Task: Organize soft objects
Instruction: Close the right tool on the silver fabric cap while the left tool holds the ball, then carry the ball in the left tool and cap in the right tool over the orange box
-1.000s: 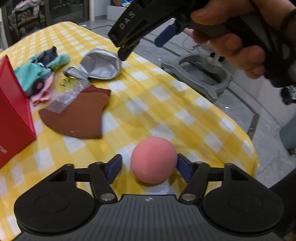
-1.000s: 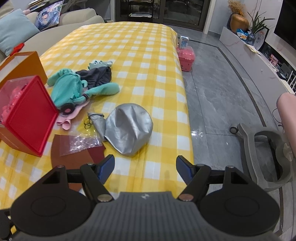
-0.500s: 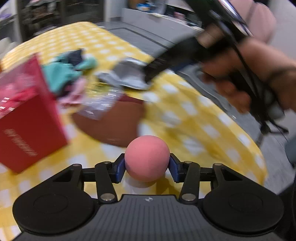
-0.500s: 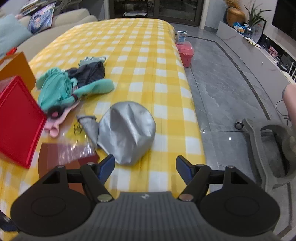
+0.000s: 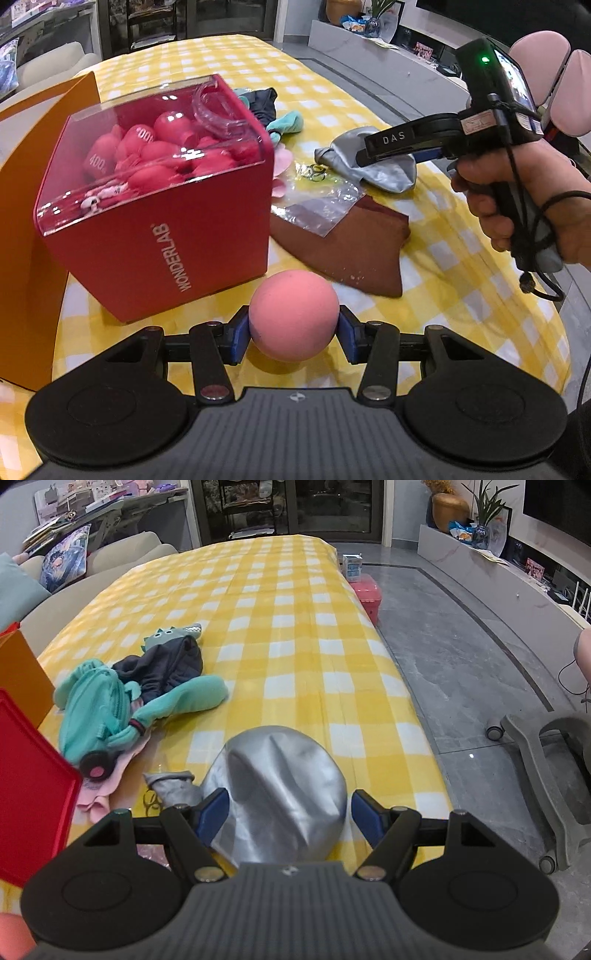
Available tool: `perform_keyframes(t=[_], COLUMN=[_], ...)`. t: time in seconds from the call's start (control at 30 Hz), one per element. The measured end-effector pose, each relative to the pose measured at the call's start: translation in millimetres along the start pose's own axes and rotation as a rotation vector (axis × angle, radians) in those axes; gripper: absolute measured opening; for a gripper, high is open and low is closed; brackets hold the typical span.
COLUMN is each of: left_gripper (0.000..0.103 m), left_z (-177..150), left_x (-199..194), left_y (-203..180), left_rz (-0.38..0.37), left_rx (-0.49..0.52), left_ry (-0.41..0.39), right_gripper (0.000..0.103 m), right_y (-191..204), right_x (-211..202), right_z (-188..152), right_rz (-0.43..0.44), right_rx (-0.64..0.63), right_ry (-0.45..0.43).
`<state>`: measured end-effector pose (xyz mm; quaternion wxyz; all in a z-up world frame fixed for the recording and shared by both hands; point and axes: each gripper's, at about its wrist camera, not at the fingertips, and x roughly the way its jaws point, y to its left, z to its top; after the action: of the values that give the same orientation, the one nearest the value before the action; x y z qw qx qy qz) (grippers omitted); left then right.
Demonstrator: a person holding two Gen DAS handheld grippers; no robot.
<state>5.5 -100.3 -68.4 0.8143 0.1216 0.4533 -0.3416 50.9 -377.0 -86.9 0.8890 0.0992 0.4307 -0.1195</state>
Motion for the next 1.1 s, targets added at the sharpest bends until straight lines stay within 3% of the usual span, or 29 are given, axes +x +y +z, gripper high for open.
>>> perform_keyframes(t=[0.1,0.17,0.2,0.4,0.73,1.1], left_gripper=[0.055,0.055,0.055,0.055,0.055,0.055], left_z=[-1.4,-1.9,-1.8,-1.7,2.9,16.4], left_x=[2.0,2.9,3.4,3.5,-5.2,-54.6], left_y=[4.3,6.9,7.6,6.8,3.6,3.4], left_rz=[0.0,0.0,-0.001,-0.007,-0.004,-0.032], left_rx=[-0.006,-0.011,-0.014,-0.015,-0.006,-0.019], left_ry=[0.007,0.011,0.012,0.016,0.0,-0.093], right_gripper=[0.071,0.063,0.051,0.009,0.005,0.0], right_y=[3.4,6.8,7.8,7.7,1.4,12.5], right_x=[6.0,8.7,9.5,5.6,-32.0,-89.7], right_z=[0.7,1.2,1.2,2.9,13.0,39.9], right_rz=[-0.004,-0.008,-0.009,-0.001,0.006,0.038], right_rx=[0.0,-0.014,-0.021,-0.029,-0.01,-0.005], right_ry=[0.002,0.004,0.005,0.016,-0.016,-0.087])
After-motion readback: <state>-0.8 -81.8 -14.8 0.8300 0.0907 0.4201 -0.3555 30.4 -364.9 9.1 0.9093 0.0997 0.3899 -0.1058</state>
